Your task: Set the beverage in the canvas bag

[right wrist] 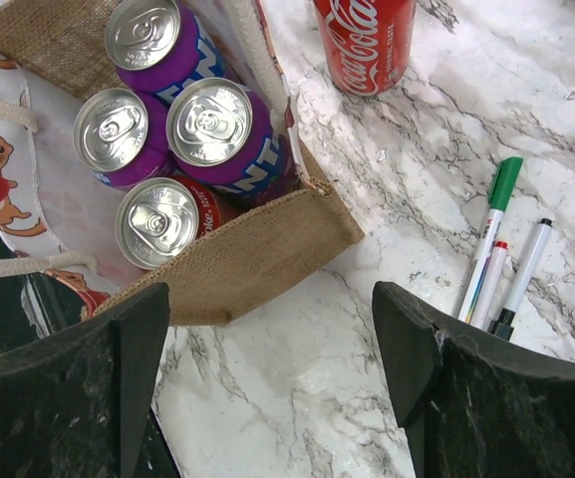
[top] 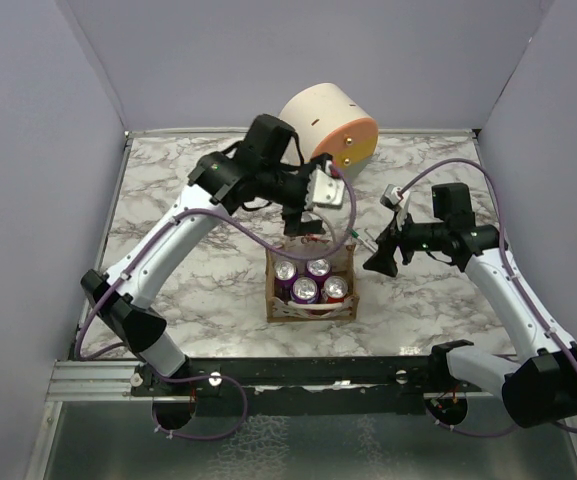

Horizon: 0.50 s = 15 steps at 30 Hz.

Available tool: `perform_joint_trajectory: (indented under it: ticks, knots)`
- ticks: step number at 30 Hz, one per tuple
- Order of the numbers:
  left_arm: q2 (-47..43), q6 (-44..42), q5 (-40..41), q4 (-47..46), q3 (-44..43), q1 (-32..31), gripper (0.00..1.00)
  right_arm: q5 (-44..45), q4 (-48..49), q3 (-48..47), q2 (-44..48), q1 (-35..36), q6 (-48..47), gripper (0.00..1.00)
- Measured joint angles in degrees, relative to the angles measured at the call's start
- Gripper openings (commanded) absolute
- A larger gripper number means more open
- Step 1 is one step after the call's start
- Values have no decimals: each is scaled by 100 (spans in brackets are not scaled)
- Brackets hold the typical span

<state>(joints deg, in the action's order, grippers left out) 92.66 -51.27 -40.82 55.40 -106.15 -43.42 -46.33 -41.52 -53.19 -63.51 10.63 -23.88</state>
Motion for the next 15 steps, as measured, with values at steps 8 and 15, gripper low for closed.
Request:
perform_joint_trajectory:
  ticks: [8,15]
  knots:
    - [-529,1526,531,-1340,667,1222,95,11,52,-68,-37,0,4,91]
    - [-540,2769,1567,-2833,1853,1578,99,15,103,-66,-37,0,7,99]
